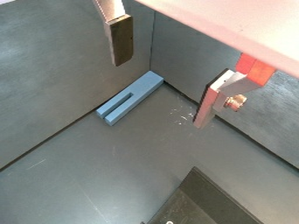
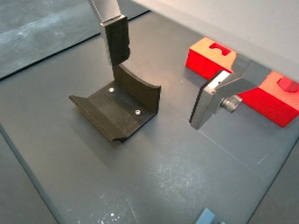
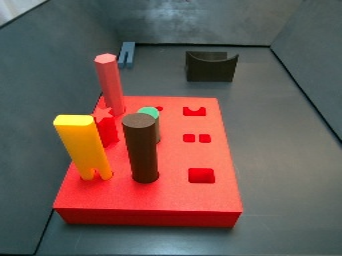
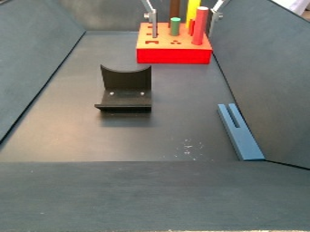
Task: Pick up the double-square object. Move up. Rotate the double-square object. Place the double-square object on the fixture. Regrasp the double-square object. Move to above the board. Insert the double-square object.
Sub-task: Pick up the double-square object.
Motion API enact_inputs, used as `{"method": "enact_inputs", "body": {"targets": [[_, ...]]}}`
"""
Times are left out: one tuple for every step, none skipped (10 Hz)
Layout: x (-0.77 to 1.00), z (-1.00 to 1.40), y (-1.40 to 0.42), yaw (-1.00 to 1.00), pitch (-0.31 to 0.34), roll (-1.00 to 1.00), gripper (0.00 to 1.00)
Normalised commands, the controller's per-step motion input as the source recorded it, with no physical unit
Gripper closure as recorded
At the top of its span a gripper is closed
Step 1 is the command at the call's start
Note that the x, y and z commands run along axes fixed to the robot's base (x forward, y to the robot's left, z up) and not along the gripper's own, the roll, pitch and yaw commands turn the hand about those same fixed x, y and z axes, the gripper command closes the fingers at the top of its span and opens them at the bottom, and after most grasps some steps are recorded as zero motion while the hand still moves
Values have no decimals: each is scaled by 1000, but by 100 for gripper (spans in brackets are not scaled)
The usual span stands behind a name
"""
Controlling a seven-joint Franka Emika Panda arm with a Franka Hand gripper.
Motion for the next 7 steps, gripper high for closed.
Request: {"method": "enact_inputs", "body": {"targets": [[-74, -86, 77, -20, 0, 27, 0], [-206, -366, 209, 0, 0, 99, 0], [-471, -726, 571, 143, -124, -26, 0], [-263, -754, 663, 429, -24, -63, 0], [-257, -757, 683, 434, -19, -107, 0], [-263, -654, 683, 383, -69, -231, 0], [-243, -489, 594, 303, -133, -317, 0]]}}
